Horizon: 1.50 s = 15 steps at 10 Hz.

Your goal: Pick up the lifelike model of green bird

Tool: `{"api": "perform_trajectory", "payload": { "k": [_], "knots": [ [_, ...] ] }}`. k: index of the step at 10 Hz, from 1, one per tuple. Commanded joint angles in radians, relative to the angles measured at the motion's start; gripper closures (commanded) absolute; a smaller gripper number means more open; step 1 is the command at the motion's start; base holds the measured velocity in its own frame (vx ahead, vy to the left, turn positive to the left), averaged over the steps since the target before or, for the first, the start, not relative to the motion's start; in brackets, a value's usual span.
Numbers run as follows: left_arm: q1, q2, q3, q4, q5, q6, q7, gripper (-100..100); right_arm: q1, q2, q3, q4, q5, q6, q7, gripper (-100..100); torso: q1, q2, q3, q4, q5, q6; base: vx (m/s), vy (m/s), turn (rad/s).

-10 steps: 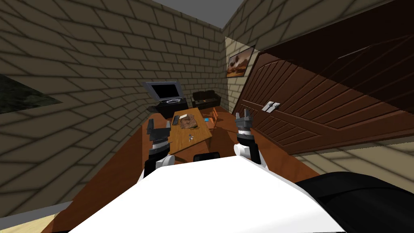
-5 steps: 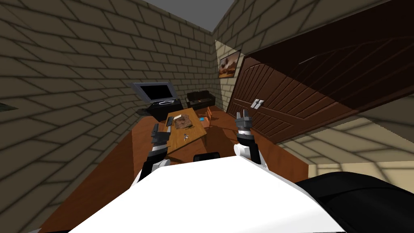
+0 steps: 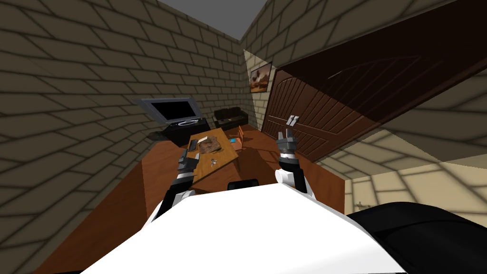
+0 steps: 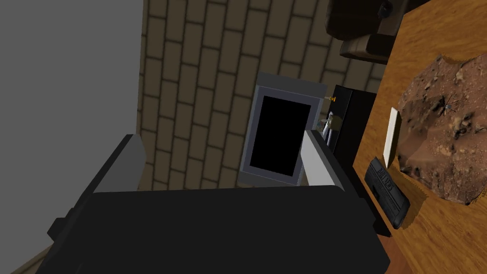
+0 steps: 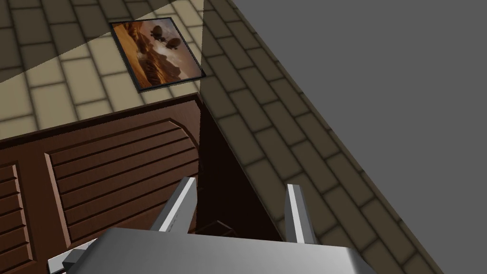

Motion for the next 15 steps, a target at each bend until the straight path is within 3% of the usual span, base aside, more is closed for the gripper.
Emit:
{"api": "perform_trajectory", "payload": {
  "k": [1,3,10,13,14,15],
  "knots": [
    [-0.004,0.011,0.007,0.029,0.007,0.012,0.001,-100,0.000,0.000,0.000,0.000,0.000,0.000,0.000,0,0.000,0.000,0.000,0.000,0.000,0.000,-0.021,-0.043,-0.079],
    [-0.011,0.060,0.047,0.098,0.039,0.072,0.002,-100,0.000,0.000,0.000,0.000,0.000,0.000,0.000,0,-0.001,0.000,0.000,0.000,0.000,0.000,-0.013,-0.084,-0.265],
    [-0.035,0.135,0.111,0.280,0.092,0.177,-0.005,-100,0.000,0.000,0.000,0.000,0.000,0.000,0.000,0,0.000,-0.002,-0.001,0.000,0.000,0.000,0.010,-0.057,-0.132],
    [-0.060,0.183,0.156,0.371,0.127,0.255,-0.017,-100,0.000,0.000,0.000,0.000,0.000,0.000,0.000,0,0.000,-0.002,-0.001,0.000,0.000,-0.001,0.029,-0.052,-0.162],
    [-0.060,0.183,0.156,0.399,0.127,0.255,-0.017,-100,0.000,0.000,0.000,0.000,0.000,0.000,0.000,0,0.000,-0.004,-0.002,-0.001,0.000,0.000,0.043,-0.043,-0.094],
    [-0.076,0.207,0.179,0.434,0.144,0.293,-0.025,-100,0.000,0.000,0.000,0.000,0.000,0.000,0.000,0,0.001,-0.004,-0.002,-0.001,0.000,-0.001,0.039,-0.046,-0.178]
  ]
}}
